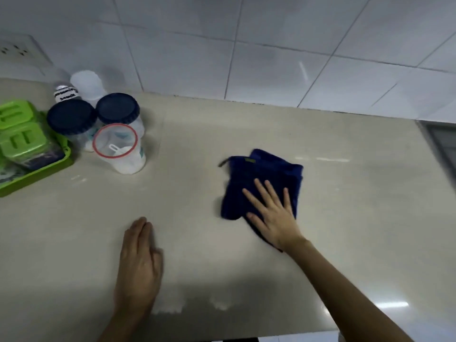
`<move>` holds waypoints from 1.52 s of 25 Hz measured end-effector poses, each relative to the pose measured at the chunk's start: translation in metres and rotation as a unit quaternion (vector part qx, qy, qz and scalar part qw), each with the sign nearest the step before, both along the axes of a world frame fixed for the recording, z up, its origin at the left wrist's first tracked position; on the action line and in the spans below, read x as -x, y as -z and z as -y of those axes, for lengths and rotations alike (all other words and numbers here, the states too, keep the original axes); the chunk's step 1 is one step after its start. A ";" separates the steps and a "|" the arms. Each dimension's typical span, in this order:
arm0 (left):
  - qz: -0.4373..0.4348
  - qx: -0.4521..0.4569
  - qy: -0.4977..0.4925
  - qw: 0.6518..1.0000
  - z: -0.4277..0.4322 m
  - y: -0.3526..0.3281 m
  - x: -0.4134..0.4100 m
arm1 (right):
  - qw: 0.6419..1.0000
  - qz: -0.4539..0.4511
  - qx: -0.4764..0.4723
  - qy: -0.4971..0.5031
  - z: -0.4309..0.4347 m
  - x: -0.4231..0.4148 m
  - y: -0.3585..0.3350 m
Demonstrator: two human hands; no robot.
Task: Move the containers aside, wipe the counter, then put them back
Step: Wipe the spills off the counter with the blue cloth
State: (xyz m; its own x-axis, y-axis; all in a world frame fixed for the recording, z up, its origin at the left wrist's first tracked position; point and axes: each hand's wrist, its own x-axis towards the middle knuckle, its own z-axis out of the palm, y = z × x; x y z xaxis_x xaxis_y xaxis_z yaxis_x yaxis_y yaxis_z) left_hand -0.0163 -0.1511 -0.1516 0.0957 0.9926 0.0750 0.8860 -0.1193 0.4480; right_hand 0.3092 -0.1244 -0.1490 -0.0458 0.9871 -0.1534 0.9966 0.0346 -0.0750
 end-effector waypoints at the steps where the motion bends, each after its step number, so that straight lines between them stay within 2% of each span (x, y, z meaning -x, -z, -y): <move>1: -0.006 -0.004 0.004 1.000 0.000 0.001 0.001 | 0.995 -0.002 0.009 0.102 0.013 -0.030 -0.002; 3: -0.012 0.000 0.003 1.000 -0.001 0.000 -0.001 | 0.956 -0.024 0.027 0.292 0.040 -0.067 -0.010; 4: -0.008 0.008 -0.001 1.000 -0.001 -0.001 -0.003 | 0.937 -0.032 0.033 0.347 0.049 -0.070 -0.012; 6: -0.004 0.029 -0.010 1.000 -0.001 -0.005 -0.005 | 0.932 -0.018 0.035 0.361 0.056 -0.040 -0.010; 8: -0.003 0.029 -0.001 1.000 0.000 -0.008 -0.005 | 0.964 -0.013 0.017 0.265 0.054 0.020 -0.004; 11: -0.005 0.032 -0.002 0.999 0.000 -0.009 -0.006 | 0.999 -0.033 -0.007 0.017 0.056 0.108 0.006; 13: -0.003 0.033 -0.014 0.999 0.000 -0.011 -0.007 | 0.995 -0.030 -0.013 -0.095 0.054 0.090 0.002; 14: 0.000 0.031 -0.016 0.999 0.000 -0.011 -0.008 | 0.994 -0.017 -0.031 -0.103 0.056 0.059 0.002; 15: 0.003 0.025 -0.015 1.000 0.001 -0.011 -0.008 | 0.996 0.002 -0.034 -0.077 0.063 0.023 0.002; 17: 0.000 0.020 -0.009 1.000 0.000 -0.011 -0.007 | 0.997 0.024 -0.013 0.074 0.081 -0.052 0.000; 19: -0.011 0.025 -0.009 1.000 0.001 -0.009 -0.006 | 0.967 0.001 0.021 0.253 0.096 -0.095 -0.005; 20: -0.014 0.030 -0.010 0.999 0.000 -0.008 -0.006 | 0.950 -0.006 0.032 0.309 0.093 -0.100 -0.006; 22: -0.019 0.042 -0.015 0.999 0.000 -0.008 -0.006 | 0.940 -0.002 0.039 0.340 0.066 -0.085 -0.005; 25: -0.021 0.036 -0.007 0.999 0.001 -0.010 -0.007 | 0.970 -0.020 0.041 0.237 0.011 -0.031 -0.006; 27: -0.020 0.024 -0.007 0.999 0.001 -0.010 -0.007 | 0.995 -0.019 0.025 0.090 -0.006 0.018 -0.004; 29: -0.012 0.014 -0.010 1.000 0.003 -0.008 -0.006 | 0.999 -0.019 0.019 -0.047 0.008 0.053 -0.001; 32: -0.008 -0.013 0.002 1.000 0.002 -0.005 -0.007 | 0.991 -0.019 0.001 -0.134 0.062 0.007 -0.001; 34: -0.009 -0.029 0.011 0.999 0.000 -0.002 -0.004 | 0.997 -0.008 -0.003 -0.081 0.094 -0.062 -0.004; 36: -0.012 -0.050 0.020 0.998 -0.003 0.003 -0.003 | 0.994 -0.007 0.012 0.112 0.106 -0.122 -0.008; 38: -0.018 -0.068 0.022 0.997 -0.006 0.008 -0.003 | 0.953 -0.037 0.045 0.296 0.080 -0.148 -0.013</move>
State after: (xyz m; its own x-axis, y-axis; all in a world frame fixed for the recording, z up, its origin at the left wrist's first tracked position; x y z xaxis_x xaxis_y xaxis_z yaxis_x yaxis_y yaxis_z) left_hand -0.0130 -0.1456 -0.1594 0.1443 0.9682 0.2041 0.8934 -0.2162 0.3938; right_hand 0.4571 -0.2045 -0.1364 0.5019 0.8259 -0.2570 0.8311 -0.5428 -0.1211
